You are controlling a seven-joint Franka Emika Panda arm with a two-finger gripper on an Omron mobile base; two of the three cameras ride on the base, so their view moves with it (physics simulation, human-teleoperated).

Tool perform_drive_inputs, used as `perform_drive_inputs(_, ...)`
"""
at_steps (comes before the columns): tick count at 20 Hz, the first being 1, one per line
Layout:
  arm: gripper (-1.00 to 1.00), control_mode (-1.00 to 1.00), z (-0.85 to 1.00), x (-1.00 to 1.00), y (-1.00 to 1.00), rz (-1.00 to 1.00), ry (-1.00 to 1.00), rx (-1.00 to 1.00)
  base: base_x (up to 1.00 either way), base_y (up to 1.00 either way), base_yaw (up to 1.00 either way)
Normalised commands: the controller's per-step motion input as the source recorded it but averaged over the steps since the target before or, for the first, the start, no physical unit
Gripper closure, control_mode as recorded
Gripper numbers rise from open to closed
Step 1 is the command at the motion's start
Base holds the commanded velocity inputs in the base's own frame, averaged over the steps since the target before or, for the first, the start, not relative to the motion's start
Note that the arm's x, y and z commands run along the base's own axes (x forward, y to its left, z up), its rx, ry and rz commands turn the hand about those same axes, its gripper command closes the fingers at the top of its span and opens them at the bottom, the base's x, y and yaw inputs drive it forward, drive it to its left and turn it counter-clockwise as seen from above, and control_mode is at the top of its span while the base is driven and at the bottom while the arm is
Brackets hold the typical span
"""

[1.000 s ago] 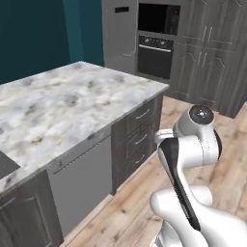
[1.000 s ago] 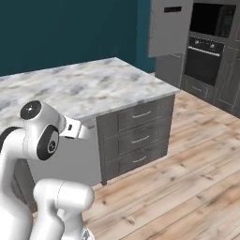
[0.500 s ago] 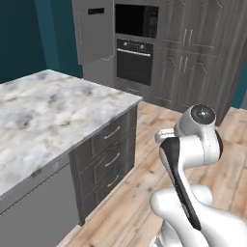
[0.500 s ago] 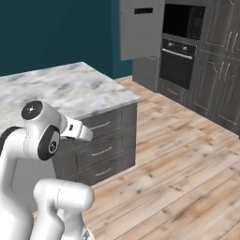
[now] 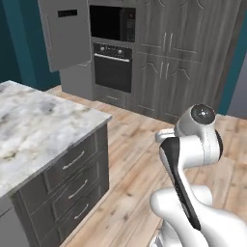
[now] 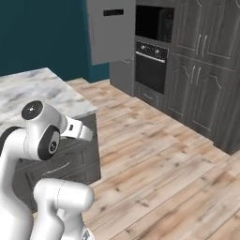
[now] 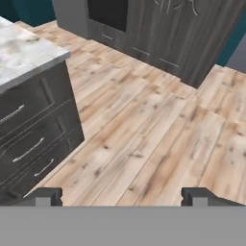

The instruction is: Pick the kiwi and tangerine from the fridge and place them on the plate next to the blender to make a fruit smoothie.

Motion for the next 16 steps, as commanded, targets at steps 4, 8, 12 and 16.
perform_drive_inputs(4,-1.00,1.00,0.00,0.00,0.00,0.00,0.00,0.00,1.00,-0.72,0.00)
perform_drive_inputs(8,-1.00,1.00,0.00,0.00,0.00,0.00,0.00,0.00,1.00,-0.55,0.00)
perform_drive_inputs(12,-1.00,1.00,0.00,0.00,0.00,0.00,0.00,0.00,1.00,-0.42,0.00)
perform_drive_inputs(16,-1.00,1.00,0.00,0.00,0.00,0.00,0.00,0.00,1.00,-0.08,0.19)
